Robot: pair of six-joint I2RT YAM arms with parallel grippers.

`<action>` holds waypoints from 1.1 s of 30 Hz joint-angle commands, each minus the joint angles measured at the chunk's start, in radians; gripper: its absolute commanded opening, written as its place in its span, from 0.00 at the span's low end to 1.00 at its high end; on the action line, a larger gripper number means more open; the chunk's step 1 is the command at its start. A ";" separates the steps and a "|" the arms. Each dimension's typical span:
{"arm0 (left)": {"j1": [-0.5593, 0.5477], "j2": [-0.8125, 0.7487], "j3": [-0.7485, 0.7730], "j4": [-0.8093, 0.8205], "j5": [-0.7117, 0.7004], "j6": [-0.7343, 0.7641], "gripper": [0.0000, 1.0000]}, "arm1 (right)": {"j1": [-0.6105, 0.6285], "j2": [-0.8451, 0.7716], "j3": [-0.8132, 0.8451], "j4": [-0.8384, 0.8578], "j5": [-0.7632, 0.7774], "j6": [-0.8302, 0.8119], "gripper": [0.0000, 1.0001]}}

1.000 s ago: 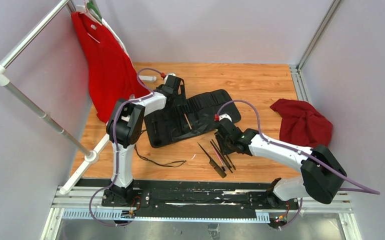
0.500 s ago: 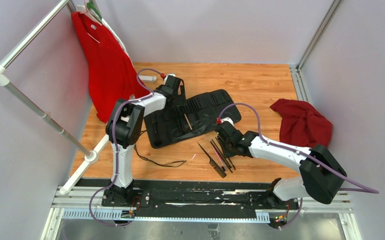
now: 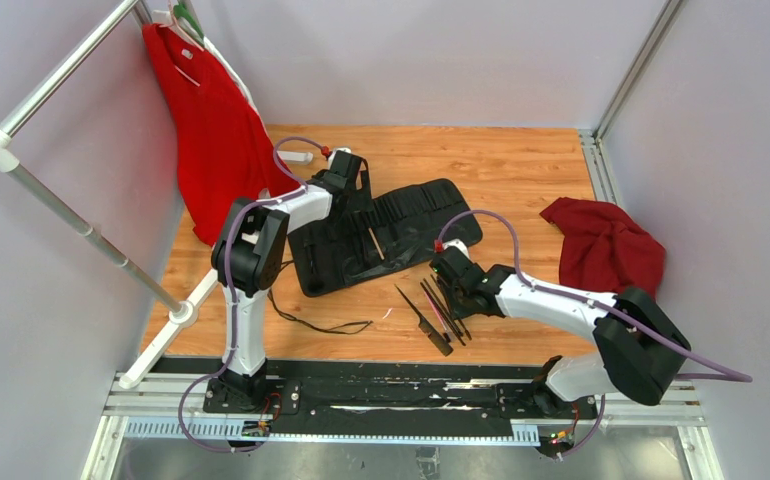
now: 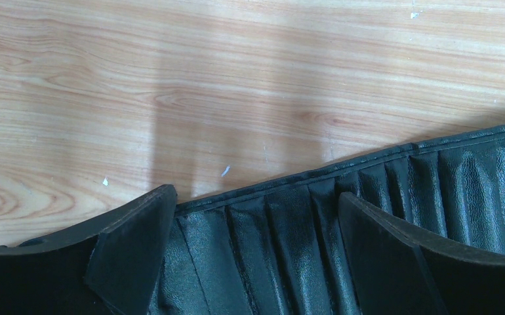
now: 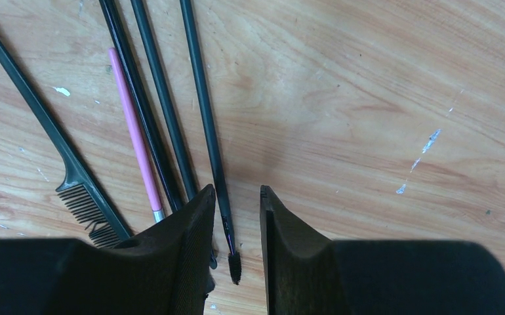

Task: Organize the makeup
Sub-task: Pick up the makeup brush from the center of the board.

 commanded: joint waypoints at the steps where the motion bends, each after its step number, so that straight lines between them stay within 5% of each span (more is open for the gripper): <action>1: -0.003 0.004 -0.038 -0.097 0.045 -0.018 0.99 | 0.012 0.010 -0.021 -0.003 0.013 0.019 0.31; 7: -0.002 0.002 -0.038 -0.097 0.046 -0.018 0.99 | 0.012 0.020 -0.038 0.002 0.002 0.027 0.30; 17: -0.002 0.002 -0.038 -0.099 0.041 -0.017 0.99 | 0.011 0.015 -0.061 0.009 -0.011 0.050 0.10; 28: -0.003 0.002 -0.037 -0.102 0.037 -0.015 0.99 | 0.006 0.029 -0.072 0.002 -0.042 0.093 0.11; 33: -0.002 0.002 -0.038 -0.102 0.036 -0.015 0.99 | 0.007 0.021 -0.077 0.003 -0.023 0.102 0.01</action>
